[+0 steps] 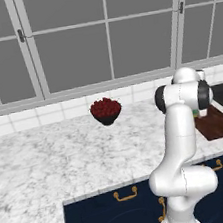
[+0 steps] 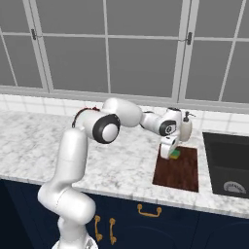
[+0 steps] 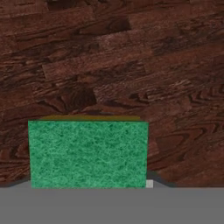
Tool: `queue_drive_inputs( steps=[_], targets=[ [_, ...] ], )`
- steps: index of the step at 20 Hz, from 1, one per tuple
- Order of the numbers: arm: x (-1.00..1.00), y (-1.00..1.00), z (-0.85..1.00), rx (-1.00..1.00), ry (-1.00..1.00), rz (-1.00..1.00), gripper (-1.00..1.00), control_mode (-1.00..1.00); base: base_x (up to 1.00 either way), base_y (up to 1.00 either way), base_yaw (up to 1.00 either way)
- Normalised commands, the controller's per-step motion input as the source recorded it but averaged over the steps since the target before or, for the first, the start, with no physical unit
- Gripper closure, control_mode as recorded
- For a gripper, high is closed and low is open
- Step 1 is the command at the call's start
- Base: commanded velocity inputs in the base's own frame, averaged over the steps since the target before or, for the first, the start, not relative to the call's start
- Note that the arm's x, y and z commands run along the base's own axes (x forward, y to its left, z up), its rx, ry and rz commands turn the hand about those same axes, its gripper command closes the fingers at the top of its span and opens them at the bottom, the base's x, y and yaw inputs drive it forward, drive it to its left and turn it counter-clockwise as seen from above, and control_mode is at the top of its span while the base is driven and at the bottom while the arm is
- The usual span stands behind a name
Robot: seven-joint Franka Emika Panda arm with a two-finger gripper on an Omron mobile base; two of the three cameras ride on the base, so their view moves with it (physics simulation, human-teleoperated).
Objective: Pick up the sponge from the counter and clean the cutting board by briefly scrubbing or pressing down on the cutting board. Once finished, release the sponge.
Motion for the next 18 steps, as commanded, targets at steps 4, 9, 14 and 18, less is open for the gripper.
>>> queue_drive_inputs(
  steps=[4,9,14,18],
  targets=[
    [-1.0,-0.24,-0.6,-0.02,-0.11,0.0,1.0,-1.0,0.0,0.0,0.0],
    [-1.0,-0.11,-0.47,0.11,-0.19,0.0,1.0,-1.0,0.0,0.0,0.0],
    [-0.56,0.08,-0.29,0.53,-0.41,0.03,1.0,-1.0,0.0,0.0,0.0],
    [0.0,0.57,0.0,0.23,0.0,0.08,1.0,-1.0,0.0,0.0,0.0]
  ],
)
